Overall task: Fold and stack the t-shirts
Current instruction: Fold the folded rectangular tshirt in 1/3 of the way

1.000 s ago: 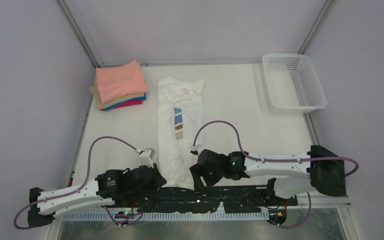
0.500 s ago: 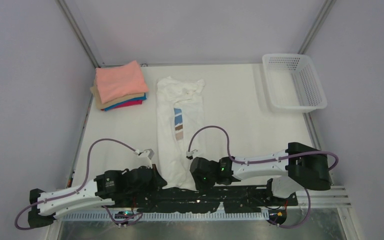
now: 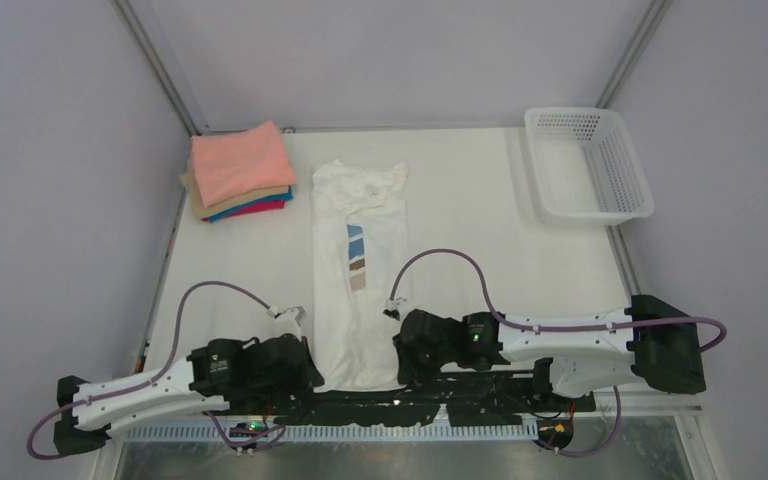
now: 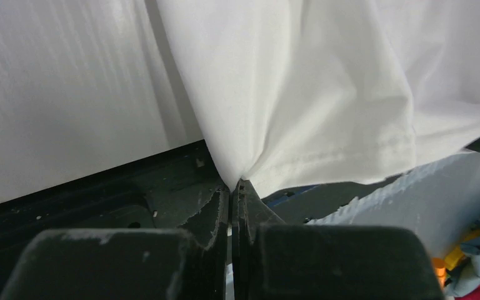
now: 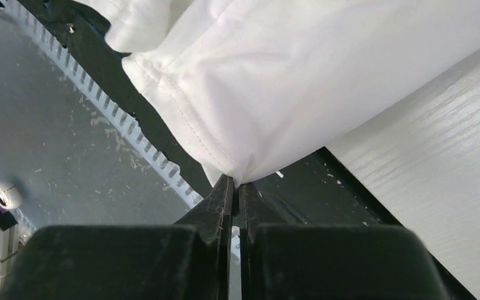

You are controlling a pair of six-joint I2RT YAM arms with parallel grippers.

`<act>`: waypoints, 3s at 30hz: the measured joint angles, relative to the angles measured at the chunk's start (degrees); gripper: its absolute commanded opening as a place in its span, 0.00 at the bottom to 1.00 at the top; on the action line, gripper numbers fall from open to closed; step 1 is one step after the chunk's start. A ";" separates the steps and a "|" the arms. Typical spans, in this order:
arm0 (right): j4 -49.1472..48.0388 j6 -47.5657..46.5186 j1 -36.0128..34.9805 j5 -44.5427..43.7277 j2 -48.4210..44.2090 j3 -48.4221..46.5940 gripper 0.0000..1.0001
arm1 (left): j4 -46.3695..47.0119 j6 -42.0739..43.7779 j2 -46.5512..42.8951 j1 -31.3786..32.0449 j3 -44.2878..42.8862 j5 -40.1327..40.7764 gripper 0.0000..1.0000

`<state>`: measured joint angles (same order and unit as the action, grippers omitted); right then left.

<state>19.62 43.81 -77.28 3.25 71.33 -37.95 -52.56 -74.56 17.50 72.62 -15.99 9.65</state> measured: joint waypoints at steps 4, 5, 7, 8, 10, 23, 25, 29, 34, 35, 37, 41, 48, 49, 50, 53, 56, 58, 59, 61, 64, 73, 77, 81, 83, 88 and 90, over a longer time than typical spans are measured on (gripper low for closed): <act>1.86 -0.04 -0.02 1.22 0.33 0.50 0.06 | -1.49 0.07 6.16 0.00 -0.02 -2.51 0.00; 2.16 -0.04 -0.02 1.40 0.44 0.79 0.06 | -1.55 0.20 7.76 0.00 -0.33 -3.28 0.00; 2.47 -0.07 -0.02 1.66 0.46 1.27 0.06 | -1.22 0.66 9.03 0.00 -1.18 -4.15 0.00; 2.75 -0.11 -0.02 1.73 0.48 1.33 0.06 | -0.83 1.11 9.22 0.00 -1.51 -4.46 0.00; 2.80 -0.35 -0.02 1.62 0.66 1.31 0.06 | 0.72 1.81 9.11 0.00 -1.86 -4.81 0.00; 7.04 -7.04 8.59 -4.46 -2.43 -5.03 0.06 | 0.83 3.93 3.48 -2.23 -9.88 6.99 0.00; 6.93 -8.81 10.82 -4.87 -2.49 -6.88 0.06 | 2.25 6.25 5.99 -5.46 -10.84 7.85 0.00; 6.03 -11.96 15.76 -4.94 -2.43 -9.40 0.06 | 8.37 12.44 13.16 -16.13 -12.37 6.14 0.00; 3.13 -14.38 21.44 -4.85 -0.04 -11.93 0.06 | 14.78 19.76 21.64 -27.04 -15.52 4.50 0.00; 2.54 -14.91 22.53 -4.85 0.96 -12.63 0.06 | 16.31 21.14 23.32 -28.96 -16.20 3.78 0.00; 1.55 -15.78 24.87 -5.01 3.48 -14.29 0.06 | 19.41 23.32 26.91 -32.41 -17.40 2.10 0.00; 0.20 -17.64 28.72 -5.11 8.57 -18.51 0.06 | 24.00 27.04 33.86 -39.21 -19.74 -1.99 0.00; -1.46 -20.44 33.59 -3.63 17.18 -26.12 0.06 | 28.55 31.85 45.33 -45.90 -27.04 -7.10 0.00; -1.53 -20.85 34.47 -2.86 18.47 -27.17 0.06 | 29.05 32.39 46.86 -46.49 -28.22 -7.91 0.00; -1.64 -21.11 35.08 -2.43 19.39 -27.85 0.06 | 29.55 32.94 48.19 -47.04 -29.20 -8.48 0.00; -1.62 -21.86 37.18 -0.55 22.56 -30.51 0.06 | 30.51 33.75 51.52 -48.68 -31.17 -9.81 0.00; -1.51 -22.75 38.93 1.31 25.64 -33.51 0.06 | 31.08 34.60 54.31 -50.29 -32.17 -10.51 0.00; -1.46 -23.10 39.67 2.27 27.54 -35.47 0.06 | 31.08 34.82 55.67 -51.01 -32.63 -10.78 0.00; -1.49 -23.26 39.95 2.73 28.37 -36.22 0.06 | 31.10 34.99 56.43 -51.39 -32.96 -10.80 0.00; -1.46 -23.63 40.41 3.58 29.97 -37.55 0.06 | 31.10 35.39 57.72 -52.15 -33.62 -10.78 0.00; -1.44 -24.00 41.18 4.46 32.39 -39.19 0.06 | 31.15 36.11 59.78 -53.62 -34.64 -10.80 0.00; -1.16 -24.17 42.71 5.57 38.34 -42.53 0.07 | 31.08 37.62 69.75 -55.78 -40.63 -12.46 0.00; -1.14 -24.09 43.41 5.44 40.94 -44.33 0.13 | 30.08 38.10 73.57 -56.70 -43.12 -12.28 0.03; -1.16 -23.69 44.15 5.40 44.09 -46.71 0.33 | 29.42 39.10 75.93 -57.42 -45.72 -11.72 0.57; -1.11 -23.41 44.59 5.25 45.24 -47.60 0.61 | 29.27 39.89 76.02 -57.55 -46.05 -11.13 0.95; -0.79 -23.21 45.66 4.07 45.48 -48.87 0.96 | 27.85 39.54 74.62 -57.64 -46.07 -8.04 1.00; -1.49 -23.54 45.92 3.52 43.98 -47.52 0.95 | 28.17 39.43 71.49 -57.66 -44.78 -7.17 1.00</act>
<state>18.13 20.27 -31.35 6.76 115.31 -85.47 -24.38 -35.14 88.99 14.96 -60.77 2.48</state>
